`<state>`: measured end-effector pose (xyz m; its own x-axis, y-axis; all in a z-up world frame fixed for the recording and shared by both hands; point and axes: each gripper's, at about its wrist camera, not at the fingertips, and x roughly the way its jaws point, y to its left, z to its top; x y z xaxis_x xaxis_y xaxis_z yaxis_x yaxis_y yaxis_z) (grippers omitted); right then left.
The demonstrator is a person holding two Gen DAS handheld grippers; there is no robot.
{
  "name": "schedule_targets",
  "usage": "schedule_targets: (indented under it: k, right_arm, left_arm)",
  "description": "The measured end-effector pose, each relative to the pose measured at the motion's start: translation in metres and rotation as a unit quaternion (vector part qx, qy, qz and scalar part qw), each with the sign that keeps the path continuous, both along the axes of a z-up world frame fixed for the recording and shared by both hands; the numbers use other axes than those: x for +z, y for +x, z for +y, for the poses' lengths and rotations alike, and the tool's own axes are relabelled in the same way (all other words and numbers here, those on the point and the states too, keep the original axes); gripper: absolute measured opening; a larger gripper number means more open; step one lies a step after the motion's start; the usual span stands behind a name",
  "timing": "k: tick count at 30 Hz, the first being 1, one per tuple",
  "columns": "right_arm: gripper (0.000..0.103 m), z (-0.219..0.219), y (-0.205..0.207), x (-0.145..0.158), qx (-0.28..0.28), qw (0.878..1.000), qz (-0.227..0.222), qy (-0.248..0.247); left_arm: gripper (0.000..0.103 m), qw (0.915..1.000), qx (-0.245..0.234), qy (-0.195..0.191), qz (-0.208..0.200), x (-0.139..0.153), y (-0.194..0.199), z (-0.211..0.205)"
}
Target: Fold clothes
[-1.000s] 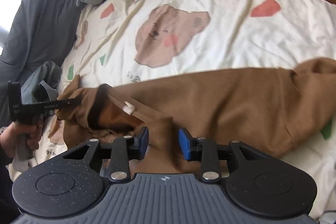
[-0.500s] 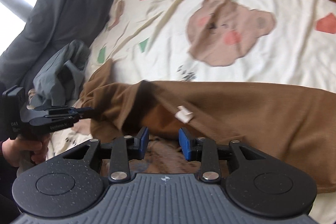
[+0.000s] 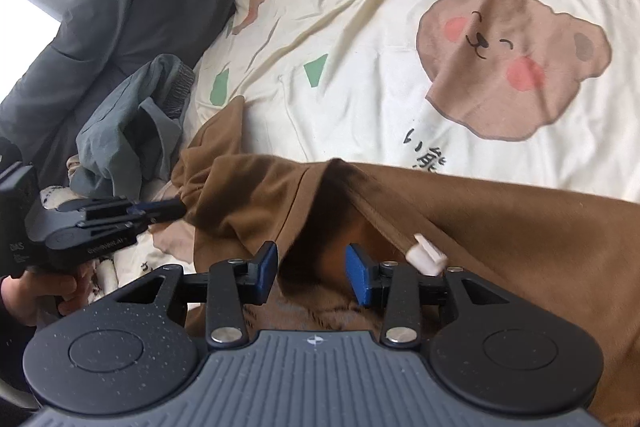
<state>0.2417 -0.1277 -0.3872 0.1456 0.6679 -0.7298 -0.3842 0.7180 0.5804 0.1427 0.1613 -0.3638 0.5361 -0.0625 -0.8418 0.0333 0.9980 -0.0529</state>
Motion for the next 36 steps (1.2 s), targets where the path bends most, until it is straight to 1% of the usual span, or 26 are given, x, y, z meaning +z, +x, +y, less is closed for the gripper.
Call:
schedule_targets:
  k: [2,3,4,8,10,12,14,16,17,18,19,20,21,22,23,26,29,33,36]
  right_arm:
    - [0.045,0.005,0.006,-0.002,0.0,1.0,0.006,0.001]
    - [0.045,0.008,0.008,-0.003,0.0,1.0,0.008,0.002]
    - [0.045,0.011,0.011,-0.004,0.001,1.0,0.011,0.002]
    - [0.045,0.02,0.02,-0.008,0.0,1.0,0.02,0.003]
    - [0.045,0.023,0.023,-0.011,-0.002,1.0,0.024,0.001]
    - [0.045,0.026,0.027,-0.014,-0.004,1.0,0.029,0.001]
    - [0.045,0.029,0.029,-0.018,-0.007,0.999,0.033,-0.001]
    - [0.045,0.032,0.032,-0.021,-0.009,0.999,0.036,0.001]
    - [0.045,0.033,0.034,-0.022,-0.01,0.999,0.038,0.003]
    - [0.044,0.034,0.036,-0.023,-0.013,0.999,0.041,0.006]
    - [0.043,0.035,0.037,-0.024,-0.015,0.999,0.044,0.01]
    - [0.036,0.035,0.037,-0.025,-0.014,0.999,0.045,0.014]
    - [0.03,0.036,0.037,-0.025,-0.013,0.999,0.043,0.017]
    - [0.014,0.037,0.037,-0.024,-0.01,0.999,0.04,0.018]
    - [0.003,0.038,0.037,-0.023,-0.007,0.999,0.036,0.017]
    - [0.0,0.035,0.034,-0.019,-0.001,1.0,0.023,0.011]
    - [0.0,0.033,0.031,-0.015,0.003,1.0,0.016,0.011]
    - [0.0,0.031,0.025,-0.007,0.011,1.0,0.009,0.023]
    - [0.0,0.031,0.017,-0.003,0.023,0.999,0.006,0.028]
  left_arm:
    - [0.017,0.9999,0.007,0.013,-0.004,0.001,0.01,0.006]
    - [0.026,0.9998,0.011,0.018,-0.006,0.002,0.016,0.009]
    - [0.032,0.9997,0.013,0.02,-0.003,0.0,0.022,0.012]
    - [0.035,0.9992,0.024,0.032,0.002,-0.009,0.043,0.018]
    - [0.042,0.9991,0.03,0.029,0.002,-0.013,0.053,0.017]
    - [0.046,0.9993,0.024,0.027,0.007,-0.018,0.061,0.012]
    - [0.046,0.9995,0.018,0.024,0.013,-0.024,0.068,0.008]
    - [0.043,0.9994,0.012,0.025,0.019,-0.03,0.075,0.003]
    - [0.041,0.9989,0.009,0.037,0.027,-0.034,0.077,0.0]
    - [0.031,0.998,0.005,0.052,0.036,-0.038,0.078,-0.002]
    - [0.022,0.9973,0.005,0.061,0.041,-0.041,0.078,-0.003]
    - [0.007,0.997,0.007,0.063,0.044,-0.042,0.077,-0.001]
    - [0.003,0.9972,0.01,0.059,0.045,-0.043,0.076,0.001]
    - [0.002,0.9973,0.013,0.059,0.042,-0.041,0.073,0.003]
    - [0.001,0.9972,0.016,0.063,0.037,-0.038,0.07,0.004]
    - [0.001,0.997,0.022,0.073,0.016,-0.023,0.061,0.01]
    - [0.001,0.9965,0.04,0.073,0.003,-0.007,0.051,0.02]
    - [0.001,0.9958,0.068,0.061,-0.005,0.009,0.034,0.036]
    - [0.001,0.9938,0.098,0.052,-0.004,0.015,0.018,0.048]
